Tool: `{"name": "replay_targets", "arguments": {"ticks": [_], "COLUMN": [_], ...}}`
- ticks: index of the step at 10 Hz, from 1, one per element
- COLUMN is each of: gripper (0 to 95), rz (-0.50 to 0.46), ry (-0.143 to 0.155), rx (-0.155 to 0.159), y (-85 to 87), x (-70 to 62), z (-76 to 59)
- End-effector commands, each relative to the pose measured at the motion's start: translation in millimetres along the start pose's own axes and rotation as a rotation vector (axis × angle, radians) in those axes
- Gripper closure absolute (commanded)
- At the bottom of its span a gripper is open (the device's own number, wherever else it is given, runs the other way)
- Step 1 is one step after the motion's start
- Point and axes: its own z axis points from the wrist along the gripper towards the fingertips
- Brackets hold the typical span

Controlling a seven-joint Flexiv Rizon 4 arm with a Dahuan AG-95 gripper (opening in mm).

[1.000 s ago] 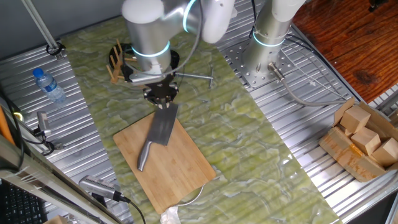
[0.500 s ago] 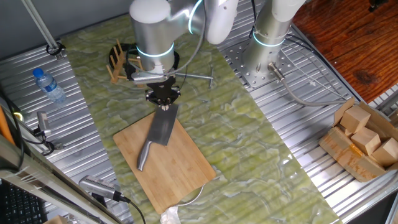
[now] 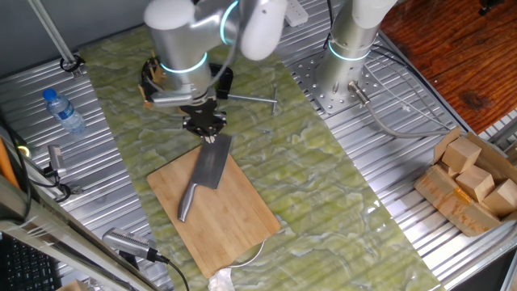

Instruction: Put the knife on the knife rack

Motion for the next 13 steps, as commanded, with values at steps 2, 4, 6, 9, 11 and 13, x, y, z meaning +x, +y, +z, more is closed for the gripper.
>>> {"name": "replay_targets", "arguments": {"ticks": [2, 4, 6, 9, 11, 13], "gripper": [57.0, 57.0, 57.0, 57.0, 57.0, 57.0], "rz": [-0.007, 0.009, 0.036, 0.02, 0.045, 0.085], "ry": [-0.035, -0.034, -0.041, -0.039, -0.047, -0.051], "rx": [-0.038, -0.078, -0.14, -0.169, -0.196, -0.223], "y": [-14.2, -17.7, -19.6, -22.2, -18.5, -12.9], "x": [4.9, 4.6, 11.6, 23.5, 31.1, 34.1], "z": [5.4, 7.4, 10.1, 15.5, 20.2, 23.1]}}
